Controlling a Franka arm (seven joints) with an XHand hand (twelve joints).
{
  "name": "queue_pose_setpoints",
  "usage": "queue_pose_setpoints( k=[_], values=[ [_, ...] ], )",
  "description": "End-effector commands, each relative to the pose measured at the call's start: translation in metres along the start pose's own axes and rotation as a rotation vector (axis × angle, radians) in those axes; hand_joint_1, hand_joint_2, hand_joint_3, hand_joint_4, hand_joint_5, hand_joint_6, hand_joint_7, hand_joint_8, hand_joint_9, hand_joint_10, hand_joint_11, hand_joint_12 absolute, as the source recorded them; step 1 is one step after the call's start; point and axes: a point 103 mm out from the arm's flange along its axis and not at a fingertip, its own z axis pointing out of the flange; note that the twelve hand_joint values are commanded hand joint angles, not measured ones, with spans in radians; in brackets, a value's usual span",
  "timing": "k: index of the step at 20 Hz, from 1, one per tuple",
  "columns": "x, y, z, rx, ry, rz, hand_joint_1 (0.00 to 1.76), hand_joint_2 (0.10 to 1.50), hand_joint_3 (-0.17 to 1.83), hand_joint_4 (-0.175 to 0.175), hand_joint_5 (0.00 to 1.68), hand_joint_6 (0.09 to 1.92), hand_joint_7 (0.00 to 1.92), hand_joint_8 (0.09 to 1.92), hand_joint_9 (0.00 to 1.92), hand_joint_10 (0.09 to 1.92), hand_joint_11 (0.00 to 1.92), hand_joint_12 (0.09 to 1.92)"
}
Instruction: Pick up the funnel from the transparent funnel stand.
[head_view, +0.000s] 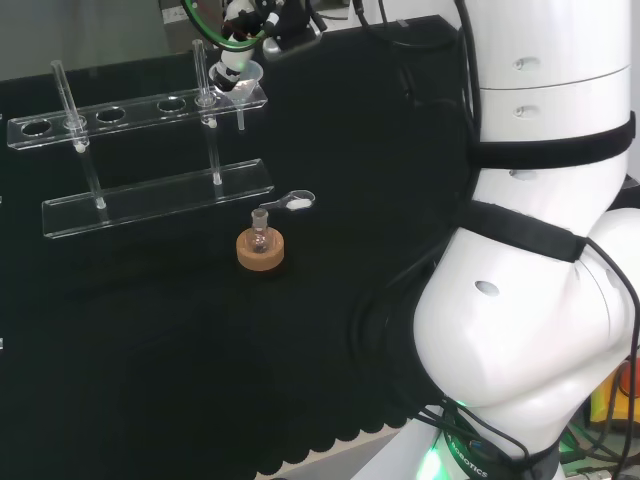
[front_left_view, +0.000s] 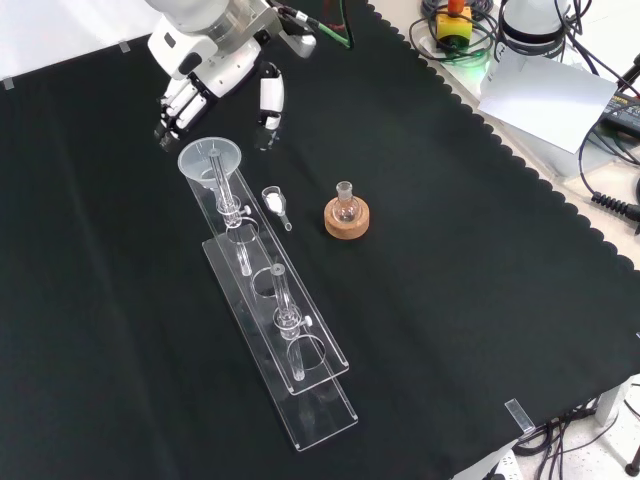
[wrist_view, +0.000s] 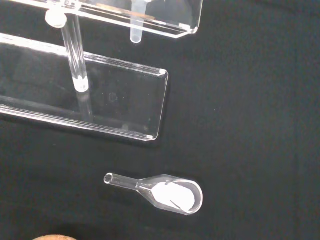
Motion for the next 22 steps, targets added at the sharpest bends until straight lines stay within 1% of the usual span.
queue_pose_setpoints(
  k=[1, 5, 11, 13, 14, 15, 16, 17, 18, 19, 22],
  values=[
    [0.001, 0.005, 0.0, 0.006, -0.023, 0.005, 0.55, 0.79, 0.26, -0.05, 0.12, 0.09, 0.0, 0.4, 0.03, 0.93, 0.43, 1.48],
    [0.003, 0.01, -0.001, 0.025, -0.033, -0.006, 0.56, 0.78, 0.26, -0.062, 0.1, 0.09, 0.0, 0.45, 0.05, 0.94, 0.44, 1.48],
    [0.009, 0.018, 0.002, 0.047, -0.044, -0.019, 0.58, 0.76, 0.27, -0.056, 0.03, 0.09, 0.0, 0.46, 0.05, 0.95, 0.49, 1.46],
    [0.01, 0.019, 0.002, 0.043, -0.051, -0.021, 0.58, 0.76, 0.27, -0.054, 0.02, 0.09, 0.0, 0.46, 0.06, 0.95, 0.5, 1.46],
    [0.01, 0.02, 0.003, 0.031, -0.057, -0.021, 0.59, 0.76, 0.27, -0.053, 0.02, 0.09, 0.0, 0.45, 0.06, 0.95, 0.5, 1.45],
    [0.01, 0.021, 0.003, 0.036, -0.061, -0.02, 0.58, 0.75, 0.28, -0.051, 0.02, 0.09, 0.0, 0.44, 0.05, 0.95, 0.51, 1.44],
    [0.01, 0.021, 0.003, 0.05, -0.06, -0.019, 0.58, 0.75, 0.28, -0.044, 0.02, 0.09, 0.0, 0.42, 0.05, 0.95, 0.52, 1.44],
    [0.016, 0.022, 0.002, 0.063, -0.075, -0.023, 0.58, 0.74, 0.29, -0.037, 0.02, 0.09, 0.0, 0.41, 0.05, 0.96, 0.53, 1.43],
    [0.017, 0.023, 0.002, 0.066, -0.072, -0.041, 0.58, 0.74, 0.29, -0.028, 0.02, 0.09, 0.0, 0.39, 0.04, 0.96, 0.54, 1.43],
    [0.016, 0.023, 0.002, 0.065, -0.073, -0.052, 0.57, 0.73, 0.3, -0.017, 0.02, 0.09, 0.0, 0.36, 0.04, 0.96, 0.55, 1.42],
    [0.012, 0.023, 0.002, 0.051, -0.081, -0.057, 0.58, 0.73, 0.31, 0.009, 0.02, 0.09, 0.0, 0.31, 0.03, 0.97, 0.57, 1.41]
  ],
)
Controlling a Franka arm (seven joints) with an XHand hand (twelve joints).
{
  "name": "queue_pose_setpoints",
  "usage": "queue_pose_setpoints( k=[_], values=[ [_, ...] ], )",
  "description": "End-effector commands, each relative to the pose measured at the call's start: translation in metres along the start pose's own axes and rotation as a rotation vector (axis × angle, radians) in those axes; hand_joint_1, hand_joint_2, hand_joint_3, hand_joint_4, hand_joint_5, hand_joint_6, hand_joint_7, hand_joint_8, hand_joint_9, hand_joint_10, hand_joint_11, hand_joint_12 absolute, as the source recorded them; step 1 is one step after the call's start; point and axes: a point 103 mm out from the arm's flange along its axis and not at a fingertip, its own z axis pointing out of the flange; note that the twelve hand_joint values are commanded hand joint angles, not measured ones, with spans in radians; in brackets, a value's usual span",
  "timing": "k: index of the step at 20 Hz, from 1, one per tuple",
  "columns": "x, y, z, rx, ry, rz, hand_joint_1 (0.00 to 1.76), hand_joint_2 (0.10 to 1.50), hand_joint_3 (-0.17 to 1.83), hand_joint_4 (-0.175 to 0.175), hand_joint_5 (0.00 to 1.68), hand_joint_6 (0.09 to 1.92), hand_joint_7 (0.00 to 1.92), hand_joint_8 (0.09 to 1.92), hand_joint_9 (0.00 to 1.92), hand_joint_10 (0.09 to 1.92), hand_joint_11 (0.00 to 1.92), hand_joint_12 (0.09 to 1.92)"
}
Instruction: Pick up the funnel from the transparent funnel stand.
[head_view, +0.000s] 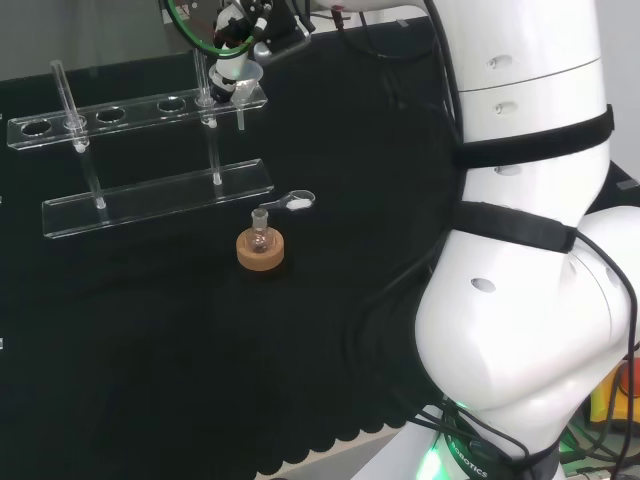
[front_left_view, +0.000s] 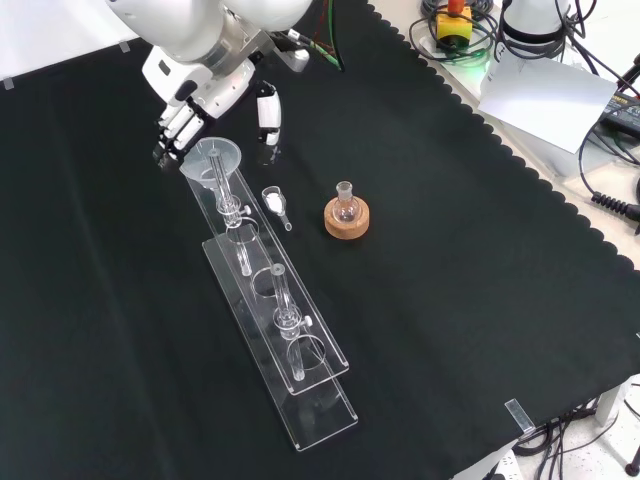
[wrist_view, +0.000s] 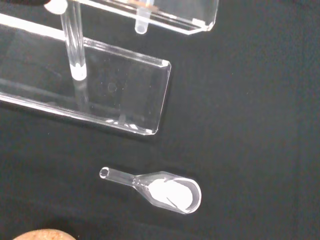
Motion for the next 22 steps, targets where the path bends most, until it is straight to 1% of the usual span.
queue_pose_setpoints(
  k=[1, 3, 8, 10, 11, 14, 19, 22],
  values=[
    [-0.0002, 0.0056, -0.0024, 0.007, -0.028, -0.029, 0.58, 0.72, 0.31, 0.014, 0.02, 0.09, 0.0, 0.3, 0.02, 0.97, 0.57, 1.41],
    [0.0061, 0.0068, -0.0041, 0.023, -0.044, -0.02, 0.58, 0.72, 0.32, 0.023, 0.02, 0.09, 0.0, 0.29, 0.01, 0.98, 0.58, 1.4],
    [0.0036, 0.0101, -0.0036, 0.053, -0.068, -0.015, 0.58, 0.71, 0.33, 0.031, 0.02, 0.09, 0.0, 0.27, 0.0, 0.98, 0.59, 1.4],
    [0.0033, 0.0111, -0.0031, 0.052, -0.071, -0.04, 0.59, 0.71, 0.33, 0.033, 0.03, 0.09, 0.0, 0.26, 0.0, 0.99, 0.59, 1.4],
    [0.0022, 0.0118, -0.0026, 0.053, -0.076, -0.039, 0.59, 0.71, 0.33, 0.034, 0.03, 0.09, 0.0, 0.26, 0.0, 0.99, 0.59, 1.4],
    [0.0004, 0.0125, -0.0023, 0.051, -0.096, -0.022, 0.6, 0.7, 0.34, 0.037, 0.04, 0.09, 0.0, 0.28, 0.02, 0.99, 0.59, 1.4],
    [0.0005, 0.0111, -0.0029, 0.045, -0.108, 0.004, 0.63, 0.7, 0.35, 0.039, 0.06, 0.09, 0.0, 0.33, 0.04, 0.98, 0.6, 1.39],
    [0.0014, 0.0108, -0.003, 0.045, -0.111, 0.008, 0.65, 0.7, 0.36, 0.039, 0.07, 0.09, 0.0, 0.35, 0.06, 0.97, 0.61, 1.39]
  ],
)
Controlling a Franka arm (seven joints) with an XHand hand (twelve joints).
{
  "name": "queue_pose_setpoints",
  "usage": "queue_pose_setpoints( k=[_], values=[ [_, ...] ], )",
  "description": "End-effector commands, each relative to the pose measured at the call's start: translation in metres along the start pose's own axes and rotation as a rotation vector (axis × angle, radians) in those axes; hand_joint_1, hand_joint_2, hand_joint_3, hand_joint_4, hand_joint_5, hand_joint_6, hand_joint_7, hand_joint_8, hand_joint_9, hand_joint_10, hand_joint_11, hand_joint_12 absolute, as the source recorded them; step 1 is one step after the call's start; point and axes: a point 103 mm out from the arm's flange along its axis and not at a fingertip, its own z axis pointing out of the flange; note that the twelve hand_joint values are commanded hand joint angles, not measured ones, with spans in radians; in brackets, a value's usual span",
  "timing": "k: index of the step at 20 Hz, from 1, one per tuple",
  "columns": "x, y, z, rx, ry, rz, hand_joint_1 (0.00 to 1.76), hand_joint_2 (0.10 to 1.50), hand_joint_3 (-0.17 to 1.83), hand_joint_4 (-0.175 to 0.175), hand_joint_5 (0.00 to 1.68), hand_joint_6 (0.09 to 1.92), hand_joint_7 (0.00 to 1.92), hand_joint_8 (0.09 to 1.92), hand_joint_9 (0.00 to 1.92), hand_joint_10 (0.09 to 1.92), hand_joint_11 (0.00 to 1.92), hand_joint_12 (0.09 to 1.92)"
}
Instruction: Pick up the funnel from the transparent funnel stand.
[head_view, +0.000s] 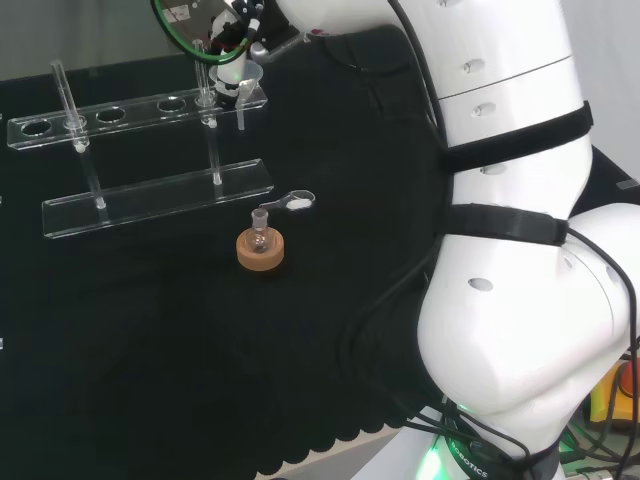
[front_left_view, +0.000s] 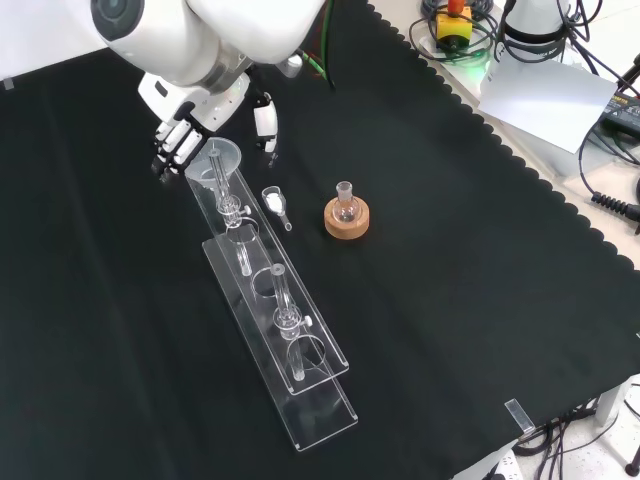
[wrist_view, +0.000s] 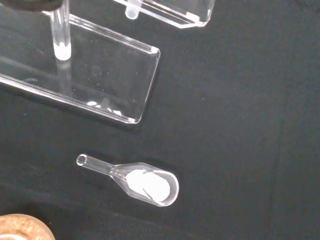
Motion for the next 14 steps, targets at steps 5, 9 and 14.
queue_pose_setpoints(
  k=[5, 9, 14],
  values=[
    [0.0021, 0.0021, 0.0027, -0.01, -0.024, 0.005, 0.68, 0.7, 0.39, 0.039, 0.08, 0.09, 0.0, 0.39, 0.1, 0.95, 0.63, 1.37],
    [0.0019, 0.0039, 0.0026, -0.009, -0.03, 0.011, 0.69, 0.69, 0.41, 0.039, 0.1, 0.09, 0.0, 0.42, 0.13, 0.94, 0.63, 1.37],
    [0.0023, 0.0075, 0.0021, 0.006, -0.047, 0.011, 0.7, 0.69, 0.43, 0.042, 0.11, 0.09, 0.0, 0.45, 0.16, 0.92, 0.64, 1.36]
  ],
)
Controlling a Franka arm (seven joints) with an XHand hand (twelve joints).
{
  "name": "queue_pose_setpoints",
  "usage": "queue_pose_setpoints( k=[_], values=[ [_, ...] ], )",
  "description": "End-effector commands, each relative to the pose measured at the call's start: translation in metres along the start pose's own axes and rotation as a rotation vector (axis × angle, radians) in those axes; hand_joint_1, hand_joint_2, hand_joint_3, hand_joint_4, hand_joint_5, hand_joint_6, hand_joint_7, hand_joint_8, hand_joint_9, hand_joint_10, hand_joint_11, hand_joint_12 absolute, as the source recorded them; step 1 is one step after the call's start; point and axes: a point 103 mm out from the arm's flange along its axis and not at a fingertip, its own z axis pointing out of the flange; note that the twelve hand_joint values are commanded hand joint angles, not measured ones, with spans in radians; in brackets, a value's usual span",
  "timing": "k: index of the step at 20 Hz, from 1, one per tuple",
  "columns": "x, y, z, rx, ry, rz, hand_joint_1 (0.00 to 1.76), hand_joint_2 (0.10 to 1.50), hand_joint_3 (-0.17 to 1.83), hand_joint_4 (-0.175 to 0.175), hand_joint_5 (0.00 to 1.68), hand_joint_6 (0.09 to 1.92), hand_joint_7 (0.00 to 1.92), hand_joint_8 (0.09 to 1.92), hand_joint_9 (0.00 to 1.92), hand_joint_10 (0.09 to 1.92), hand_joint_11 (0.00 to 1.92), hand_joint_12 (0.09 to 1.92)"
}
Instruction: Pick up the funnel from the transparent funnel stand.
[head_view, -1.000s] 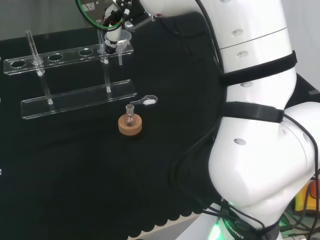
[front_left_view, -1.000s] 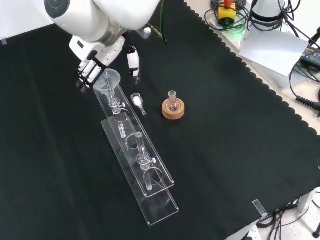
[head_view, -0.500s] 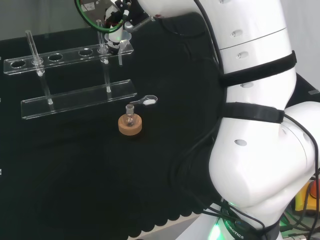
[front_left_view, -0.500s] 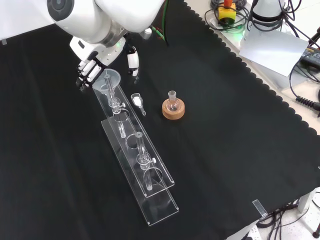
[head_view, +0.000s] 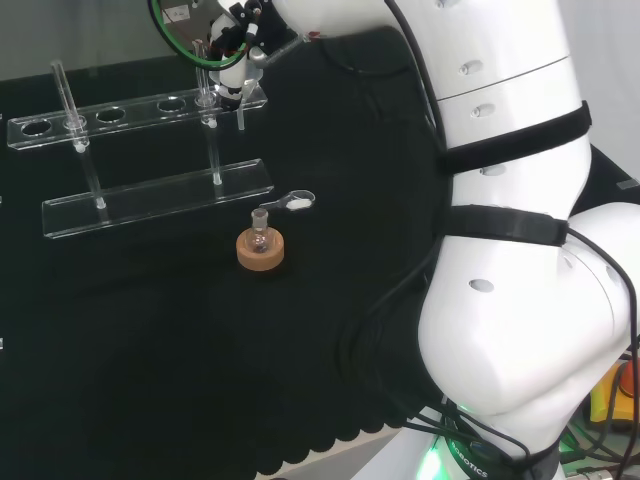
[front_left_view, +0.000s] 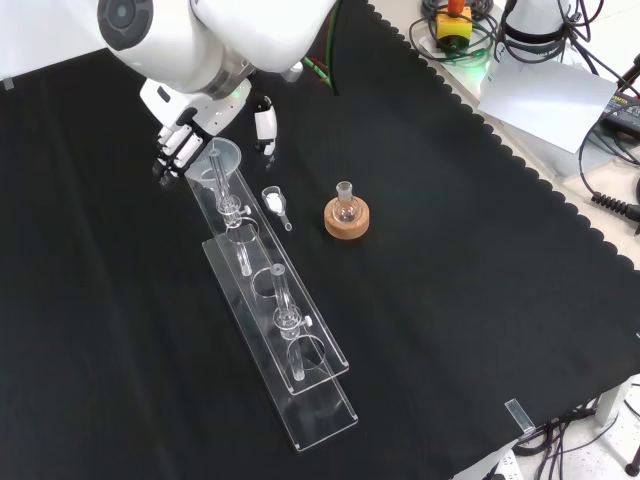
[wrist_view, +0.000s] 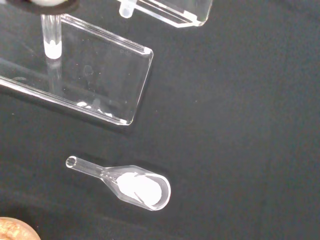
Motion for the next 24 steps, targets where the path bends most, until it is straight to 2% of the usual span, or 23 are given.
queue_pose_setpoints(
  k=[1, 10, 13, 18, 24],
  values=[
    [0.001, 0.004, 0.0, 0.017, -0.021, 0.002, 0.7, 0.68, 0.44, 0.042, 0.11, 0.09, 0.0, 0.46, 0.17, 0.91, 0.64, 1.36],
    [0.0, 0.006, -0.001, 0.021, -0.061, 0.025, 0.75, 0.69, 0.51, 0.038, 0.23, 0.09, 0.0, 0.68, 0.35, 0.81, 0.66, 1.35],
    [-0.002, 0.004, -0.004, 0.008, -0.106, 0.039, 0.77, 0.7, 0.54, 0.029, 0.28, 0.09, 0.05, 0.71, 0.41, 0.75, 0.66, 1.34],
    [-0.006, -0.008, -0.022, -0.071, -0.15, 0.055, 0.8, 0.73, 0.59, 0.007, 0.36, 0.09, 0.16, 0.7, 0.56, 0.63, 0.68, 1.31],
    [-0.017, -0.037, -0.055, -0.126, -0.163, 0.08, 0.82, 0.74, 0.61, -0.003, 0.41, 0.09, 0.22, 0.67, 0.64, 0.57, 0.7, 1.29]
  ],
)
